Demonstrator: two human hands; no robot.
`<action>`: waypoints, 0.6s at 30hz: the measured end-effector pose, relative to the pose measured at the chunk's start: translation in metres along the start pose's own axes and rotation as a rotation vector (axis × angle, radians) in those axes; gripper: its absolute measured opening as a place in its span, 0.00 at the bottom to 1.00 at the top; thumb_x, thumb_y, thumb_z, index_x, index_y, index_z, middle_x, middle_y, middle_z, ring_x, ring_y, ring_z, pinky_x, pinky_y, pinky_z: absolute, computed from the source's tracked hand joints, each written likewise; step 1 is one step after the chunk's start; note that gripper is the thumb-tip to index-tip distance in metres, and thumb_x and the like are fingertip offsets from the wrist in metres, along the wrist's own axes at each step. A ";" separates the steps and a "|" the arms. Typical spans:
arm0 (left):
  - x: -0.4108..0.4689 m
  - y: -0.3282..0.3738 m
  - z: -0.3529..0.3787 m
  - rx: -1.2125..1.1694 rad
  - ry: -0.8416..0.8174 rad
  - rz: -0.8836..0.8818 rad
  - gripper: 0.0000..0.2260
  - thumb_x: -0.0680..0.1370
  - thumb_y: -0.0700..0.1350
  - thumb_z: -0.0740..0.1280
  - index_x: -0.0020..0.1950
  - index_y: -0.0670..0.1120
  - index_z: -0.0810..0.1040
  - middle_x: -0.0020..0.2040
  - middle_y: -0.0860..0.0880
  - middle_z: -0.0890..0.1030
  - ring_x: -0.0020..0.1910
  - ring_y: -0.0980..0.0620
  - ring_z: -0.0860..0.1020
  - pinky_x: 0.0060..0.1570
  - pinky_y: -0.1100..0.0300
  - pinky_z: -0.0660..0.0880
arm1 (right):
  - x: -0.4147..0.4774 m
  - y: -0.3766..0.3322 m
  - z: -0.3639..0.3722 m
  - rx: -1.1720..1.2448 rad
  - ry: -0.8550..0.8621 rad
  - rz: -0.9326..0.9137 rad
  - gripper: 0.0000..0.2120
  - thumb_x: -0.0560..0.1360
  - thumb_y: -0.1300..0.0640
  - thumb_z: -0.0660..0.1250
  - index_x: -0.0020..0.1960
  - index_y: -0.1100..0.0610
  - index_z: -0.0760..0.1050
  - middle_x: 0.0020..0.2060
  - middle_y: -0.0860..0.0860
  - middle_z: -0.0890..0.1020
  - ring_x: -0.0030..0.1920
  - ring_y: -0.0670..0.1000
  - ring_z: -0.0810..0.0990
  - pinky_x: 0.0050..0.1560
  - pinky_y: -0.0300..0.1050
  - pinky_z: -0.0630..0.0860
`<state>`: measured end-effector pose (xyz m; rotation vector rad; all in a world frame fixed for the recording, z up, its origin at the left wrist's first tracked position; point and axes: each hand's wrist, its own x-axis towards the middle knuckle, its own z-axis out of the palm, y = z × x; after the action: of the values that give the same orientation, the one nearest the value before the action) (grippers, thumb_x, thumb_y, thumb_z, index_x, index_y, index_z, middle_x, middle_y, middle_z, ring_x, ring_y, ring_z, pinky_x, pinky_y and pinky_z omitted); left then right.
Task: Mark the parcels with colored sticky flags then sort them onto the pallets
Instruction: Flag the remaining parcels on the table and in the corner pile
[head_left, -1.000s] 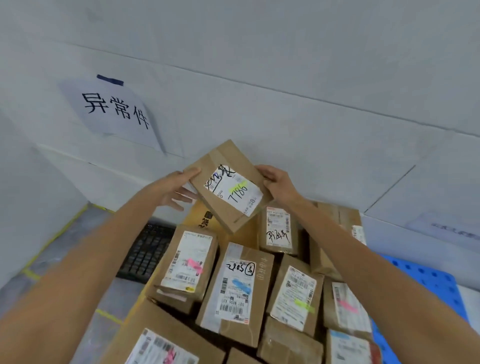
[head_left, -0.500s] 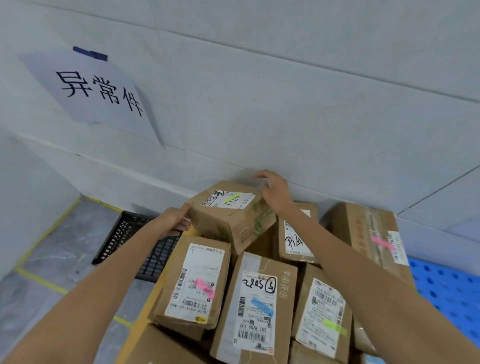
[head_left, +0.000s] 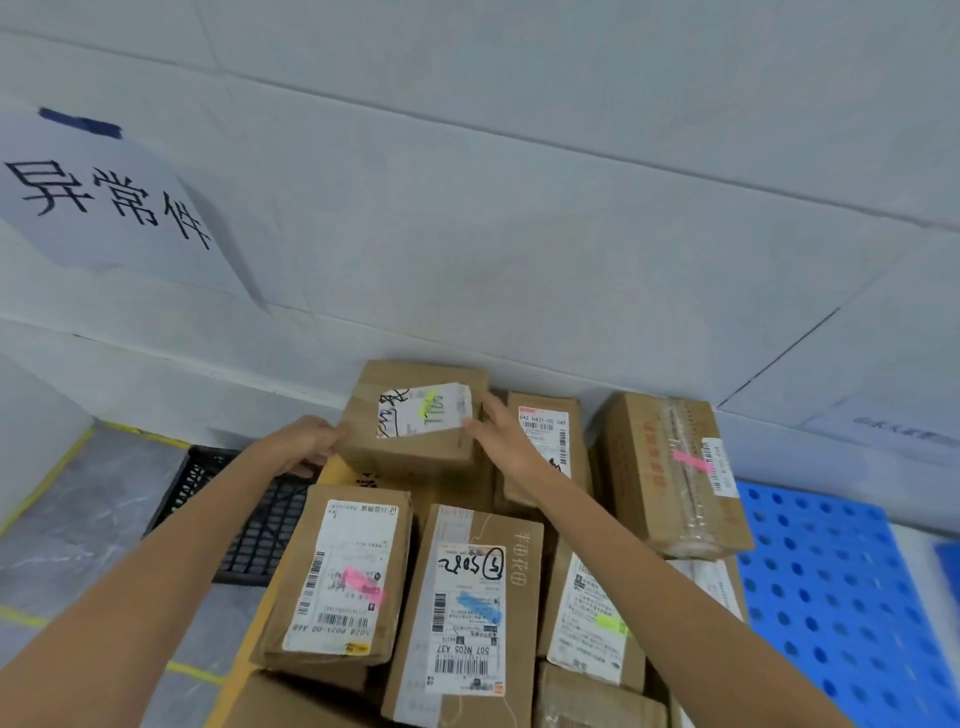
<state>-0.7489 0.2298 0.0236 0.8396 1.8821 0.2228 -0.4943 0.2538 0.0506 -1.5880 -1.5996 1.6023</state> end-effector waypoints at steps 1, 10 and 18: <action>-0.001 0.001 0.000 0.182 -0.018 -0.008 0.20 0.79 0.55 0.61 0.60 0.39 0.72 0.57 0.41 0.76 0.56 0.43 0.75 0.54 0.50 0.73 | -0.002 0.004 -0.007 -0.037 0.033 -0.004 0.22 0.80 0.56 0.59 0.73 0.52 0.61 0.67 0.49 0.72 0.68 0.52 0.69 0.64 0.43 0.67; -0.049 0.108 0.062 0.342 0.195 0.503 0.11 0.79 0.43 0.58 0.41 0.41 0.75 0.40 0.43 0.77 0.38 0.46 0.75 0.39 0.58 0.71 | -0.020 0.067 -0.067 -0.322 0.378 0.092 0.21 0.77 0.65 0.61 0.68 0.60 0.63 0.63 0.59 0.72 0.61 0.57 0.75 0.58 0.48 0.75; -0.051 0.127 0.174 0.333 -0.234 0.318 0.14 0.80 0.43 0.59 0.65 0.42 0.73 0.62 0.46 0.77 0.49 0.51 0.76 0.46 0.61 0.73 | -0.036 0.074 -0.054 -0.110 0.338 0.064 0.24 0.76 0.68 0.61 0.70 0.55 0.62 0.57 0.51 0.76 0.59 0.50 0.76 0.46 0.33 0.72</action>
<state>-0.5297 0.2541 0.0434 1.3342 1.5815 0.0009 -0.4061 0.2252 0.0175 -1.8672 -1.4879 1.2105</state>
